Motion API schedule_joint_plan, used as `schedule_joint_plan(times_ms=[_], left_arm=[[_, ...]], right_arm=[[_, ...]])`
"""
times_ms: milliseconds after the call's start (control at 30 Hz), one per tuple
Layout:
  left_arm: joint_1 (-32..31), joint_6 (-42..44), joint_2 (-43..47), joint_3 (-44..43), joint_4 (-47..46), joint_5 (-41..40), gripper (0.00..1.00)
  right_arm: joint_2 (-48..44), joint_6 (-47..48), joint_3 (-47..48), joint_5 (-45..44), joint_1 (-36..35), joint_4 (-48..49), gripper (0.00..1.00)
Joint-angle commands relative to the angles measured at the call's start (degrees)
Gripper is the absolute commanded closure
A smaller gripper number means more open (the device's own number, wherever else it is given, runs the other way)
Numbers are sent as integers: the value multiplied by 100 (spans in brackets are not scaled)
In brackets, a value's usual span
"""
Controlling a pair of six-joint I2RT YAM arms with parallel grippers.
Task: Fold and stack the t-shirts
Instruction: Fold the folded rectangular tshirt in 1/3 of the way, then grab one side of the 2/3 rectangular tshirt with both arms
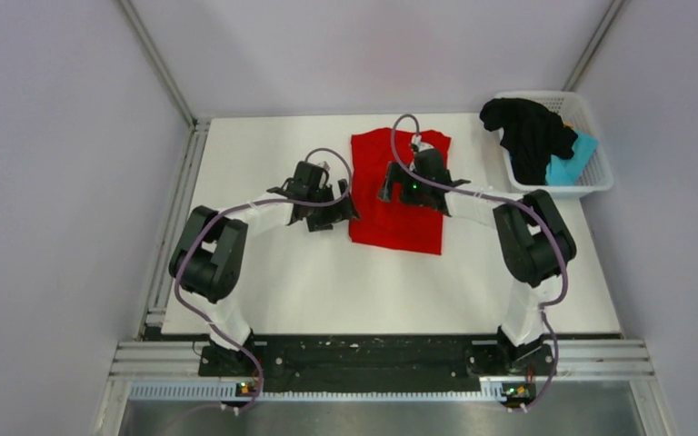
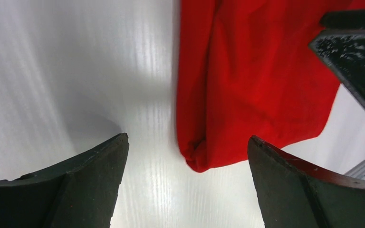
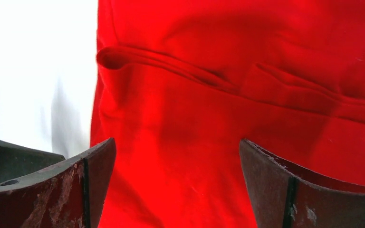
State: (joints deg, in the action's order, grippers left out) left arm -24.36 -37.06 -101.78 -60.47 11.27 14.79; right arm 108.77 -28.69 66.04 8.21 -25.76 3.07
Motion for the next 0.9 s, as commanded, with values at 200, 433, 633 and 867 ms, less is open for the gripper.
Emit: schedule_joint_plan(times_ms=[200,433,633,867], left_arm=[[-184,-221,-506,-166,-333,550,21],[-363,-338,-615,-28,-84,488,58],[-405,-403,-434,173,150,201,62],[-487,-387,-154,375,403,-71,56]], right_arm=[[-2671,-791,-2047,-1447,362,-537,1],[-4006,-1052,-3087,-1538,510,-616,4],[-4077,-1085,-3274,-1144,508,-818,8],[-3886,-1132,-3527,-408,499,-661,17]])
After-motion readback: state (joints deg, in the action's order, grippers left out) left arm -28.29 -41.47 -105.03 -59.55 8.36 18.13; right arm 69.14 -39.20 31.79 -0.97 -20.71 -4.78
